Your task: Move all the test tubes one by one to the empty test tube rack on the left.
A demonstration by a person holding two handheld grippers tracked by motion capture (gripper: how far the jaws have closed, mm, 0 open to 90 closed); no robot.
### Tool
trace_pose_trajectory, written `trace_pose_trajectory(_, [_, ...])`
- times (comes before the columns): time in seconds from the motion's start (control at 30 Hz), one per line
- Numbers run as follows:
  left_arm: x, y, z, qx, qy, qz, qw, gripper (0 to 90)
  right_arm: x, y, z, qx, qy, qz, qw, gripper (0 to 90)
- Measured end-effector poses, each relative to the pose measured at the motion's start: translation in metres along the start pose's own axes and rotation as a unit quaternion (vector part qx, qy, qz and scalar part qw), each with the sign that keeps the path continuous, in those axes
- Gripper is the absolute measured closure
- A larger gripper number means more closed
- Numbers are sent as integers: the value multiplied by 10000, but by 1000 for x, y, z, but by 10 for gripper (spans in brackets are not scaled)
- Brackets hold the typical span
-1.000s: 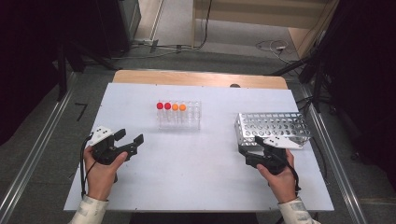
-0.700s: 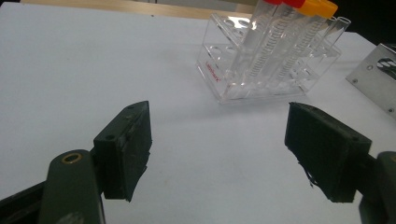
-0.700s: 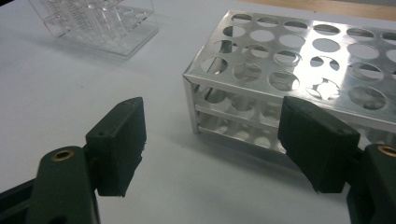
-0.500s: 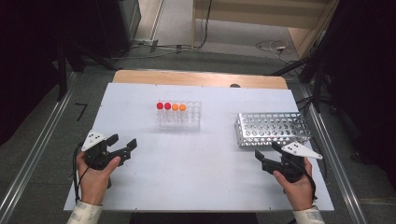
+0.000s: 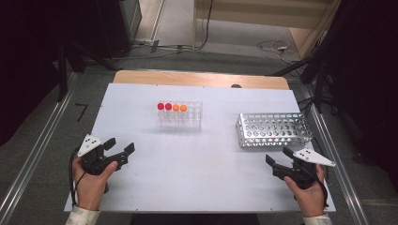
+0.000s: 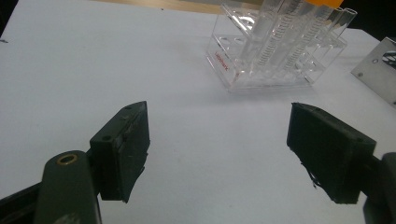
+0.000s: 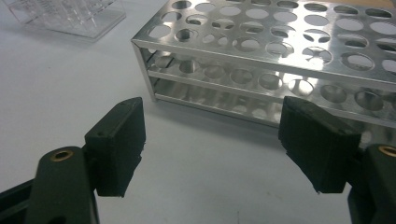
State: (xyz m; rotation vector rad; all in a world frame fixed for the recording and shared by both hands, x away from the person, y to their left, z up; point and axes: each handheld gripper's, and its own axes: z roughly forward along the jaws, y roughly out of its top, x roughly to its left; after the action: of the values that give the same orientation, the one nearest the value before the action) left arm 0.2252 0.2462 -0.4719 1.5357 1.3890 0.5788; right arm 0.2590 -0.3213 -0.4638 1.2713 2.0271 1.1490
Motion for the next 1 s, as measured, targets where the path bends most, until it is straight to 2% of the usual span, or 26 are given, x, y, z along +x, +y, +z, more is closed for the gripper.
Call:
trace_pose_trajectory(0.7, [13, -7, -11, 31, 174, -49, 9998, 219, -39, -17, -21, -4, -436, 400, 9982, 216])
trace_pose_trajectory(1.0, [18, -11, -8, 171, 258, -32, 9995, 219, -54, -25, -23, 75, -601, 566, 9966, 216])
